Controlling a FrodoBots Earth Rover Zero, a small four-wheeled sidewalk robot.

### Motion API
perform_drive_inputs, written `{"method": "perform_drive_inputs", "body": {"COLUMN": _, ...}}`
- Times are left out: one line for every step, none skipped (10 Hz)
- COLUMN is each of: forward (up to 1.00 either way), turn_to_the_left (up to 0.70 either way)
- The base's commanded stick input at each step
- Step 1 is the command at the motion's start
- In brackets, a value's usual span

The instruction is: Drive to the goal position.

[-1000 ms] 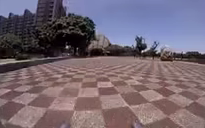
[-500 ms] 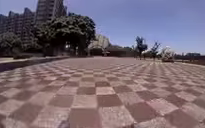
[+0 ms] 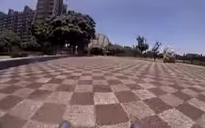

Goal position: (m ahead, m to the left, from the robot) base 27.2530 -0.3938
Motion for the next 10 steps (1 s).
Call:
{"method": "perform_drive_inputs", "body": {"forward": 0.70, "turn_to_the_left": 0.00}}
{"method": "perform_drive_inputs", "body": {"forward": 0.70, "turn_to_the_left": 0.00}}
{"method": "perform_drive_inputs", "body": {"forward": 0.70, "turn_to_the_left": 0.00}}
{"method": "perform_drive_inputs", "body": {"forward": 0.70, "turn_to_the_left": 0.00}}
{"method": "perform_drive_inputs", "body": {"forward": 0.70, "turn_to_the_left": 0.00}}
{"method": "perform_drive_inputs", "body": {"forward": 0.70, "turn_to_the_left": 0.00}}
{"method": "perform_drive_inputs", "body": {"forward": 0.70, "turn_to_the_left": 0.00}}
{"method": "perform_drive_inputs", "body": {"forward": 0.70, "turn_to_the_left": 0.00}}
{"method": "perform_drive_inputs", "body": {"forward": 0.70, "turn_to_the_left": 0.00}}
{"method": "perform_drive_inputs", "body": {"forward": 0.70, "turn_to_the_left": 0.00}}
